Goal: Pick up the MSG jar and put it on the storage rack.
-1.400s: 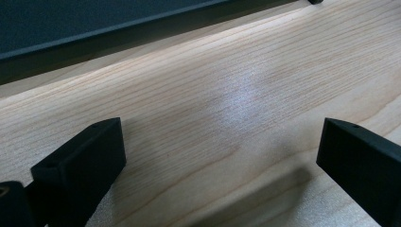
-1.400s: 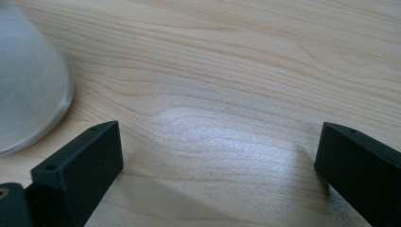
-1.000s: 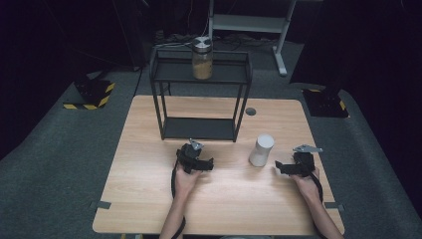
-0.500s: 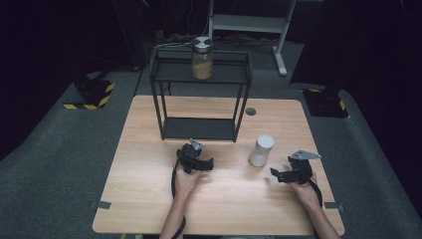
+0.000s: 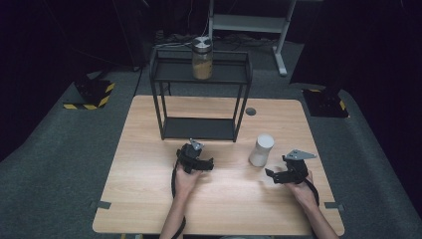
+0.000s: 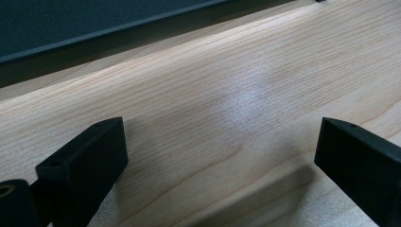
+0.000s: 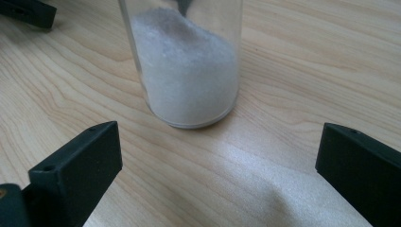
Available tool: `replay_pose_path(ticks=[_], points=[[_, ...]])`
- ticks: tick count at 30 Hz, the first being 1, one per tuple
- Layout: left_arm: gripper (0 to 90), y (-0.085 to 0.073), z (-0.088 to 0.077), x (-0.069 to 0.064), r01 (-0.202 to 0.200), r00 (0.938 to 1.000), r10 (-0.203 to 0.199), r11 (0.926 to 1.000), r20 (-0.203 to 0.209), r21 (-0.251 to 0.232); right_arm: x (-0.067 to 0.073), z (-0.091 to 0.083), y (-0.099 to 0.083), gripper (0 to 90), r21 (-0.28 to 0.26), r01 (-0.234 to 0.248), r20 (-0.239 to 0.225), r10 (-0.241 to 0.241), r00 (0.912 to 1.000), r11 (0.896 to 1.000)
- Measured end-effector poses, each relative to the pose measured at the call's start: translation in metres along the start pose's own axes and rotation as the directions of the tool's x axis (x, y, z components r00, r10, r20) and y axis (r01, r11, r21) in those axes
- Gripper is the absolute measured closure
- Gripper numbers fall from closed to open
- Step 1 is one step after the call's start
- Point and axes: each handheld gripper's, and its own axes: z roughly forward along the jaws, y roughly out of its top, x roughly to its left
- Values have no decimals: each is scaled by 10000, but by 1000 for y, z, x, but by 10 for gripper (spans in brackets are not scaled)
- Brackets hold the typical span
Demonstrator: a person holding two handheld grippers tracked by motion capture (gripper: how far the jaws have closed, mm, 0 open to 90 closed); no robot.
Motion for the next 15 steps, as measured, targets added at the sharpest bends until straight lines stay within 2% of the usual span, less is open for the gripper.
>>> replay_pose_path(ticks=[7, 9, 15], points=[[34, 0, 0, 1, 8, 10000, -8, 10000, 6, 7, 4, -2, 8, 13, -141, 235, -77, -236, 9997, 9996], [35, 0, 0, 1, 33, 10000, -33, 10000, 9, -12, 8, -2, 11, 21, -222, 449, 27, -448, 9990, 9987], [35, 0, 0, 1, 52, 10000, -52, 10000, 18, -23, 9, 0, 20, 21, -339, 593, -114, -597, 9981, 9977]])
